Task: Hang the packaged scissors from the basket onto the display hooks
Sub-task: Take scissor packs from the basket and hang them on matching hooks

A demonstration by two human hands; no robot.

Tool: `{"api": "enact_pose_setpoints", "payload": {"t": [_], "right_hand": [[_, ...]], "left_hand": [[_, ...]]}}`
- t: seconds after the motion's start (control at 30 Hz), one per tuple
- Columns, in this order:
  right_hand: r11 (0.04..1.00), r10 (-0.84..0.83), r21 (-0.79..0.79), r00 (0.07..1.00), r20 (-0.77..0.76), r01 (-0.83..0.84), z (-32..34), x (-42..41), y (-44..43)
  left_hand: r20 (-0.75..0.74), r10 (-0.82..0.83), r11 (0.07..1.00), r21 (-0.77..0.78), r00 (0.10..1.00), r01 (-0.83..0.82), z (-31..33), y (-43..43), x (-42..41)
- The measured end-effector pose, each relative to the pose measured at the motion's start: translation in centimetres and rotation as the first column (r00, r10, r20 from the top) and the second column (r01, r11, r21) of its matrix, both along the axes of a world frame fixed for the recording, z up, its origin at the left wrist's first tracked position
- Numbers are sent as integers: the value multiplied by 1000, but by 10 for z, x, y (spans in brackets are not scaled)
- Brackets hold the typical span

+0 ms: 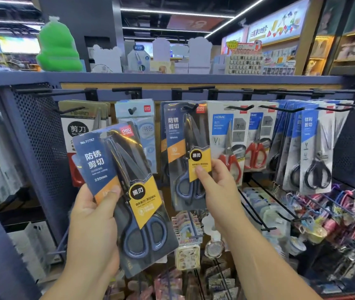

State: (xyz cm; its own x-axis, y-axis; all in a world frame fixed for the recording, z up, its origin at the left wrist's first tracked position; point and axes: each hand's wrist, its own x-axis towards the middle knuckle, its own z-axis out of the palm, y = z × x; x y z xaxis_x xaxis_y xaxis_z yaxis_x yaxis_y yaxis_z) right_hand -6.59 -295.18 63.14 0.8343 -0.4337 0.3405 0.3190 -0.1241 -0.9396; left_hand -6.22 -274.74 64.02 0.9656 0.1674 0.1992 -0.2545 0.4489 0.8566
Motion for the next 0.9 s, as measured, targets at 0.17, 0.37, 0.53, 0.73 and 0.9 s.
{"api": "enact_pose_setpoints", "payload": {"t": [0.17,0.37,0.53,0.73,0.9], "right_hand": [[986,-153,-78,983,-101,145,7,48,0],[942,-253,-261,958,-136,212,2,65,1],[962,-207,-207,970,-126,178,-16,43,7],[976,114,-180,991,-69,-125,-10,-14,30],[924,228,-297,970,-83,-242,-15,-26,47]], "left_hand": [[14,-2,1000,11,1000,2,2,-3,-1],[27,-32,999,3,999,32,5,0,-1],[20,-35,999,-18,999,35,5,6,0],[10,-62,998,-7,998,62,0,2,5],[1,-107,994,27,994,107,-7,-12,5]]}}
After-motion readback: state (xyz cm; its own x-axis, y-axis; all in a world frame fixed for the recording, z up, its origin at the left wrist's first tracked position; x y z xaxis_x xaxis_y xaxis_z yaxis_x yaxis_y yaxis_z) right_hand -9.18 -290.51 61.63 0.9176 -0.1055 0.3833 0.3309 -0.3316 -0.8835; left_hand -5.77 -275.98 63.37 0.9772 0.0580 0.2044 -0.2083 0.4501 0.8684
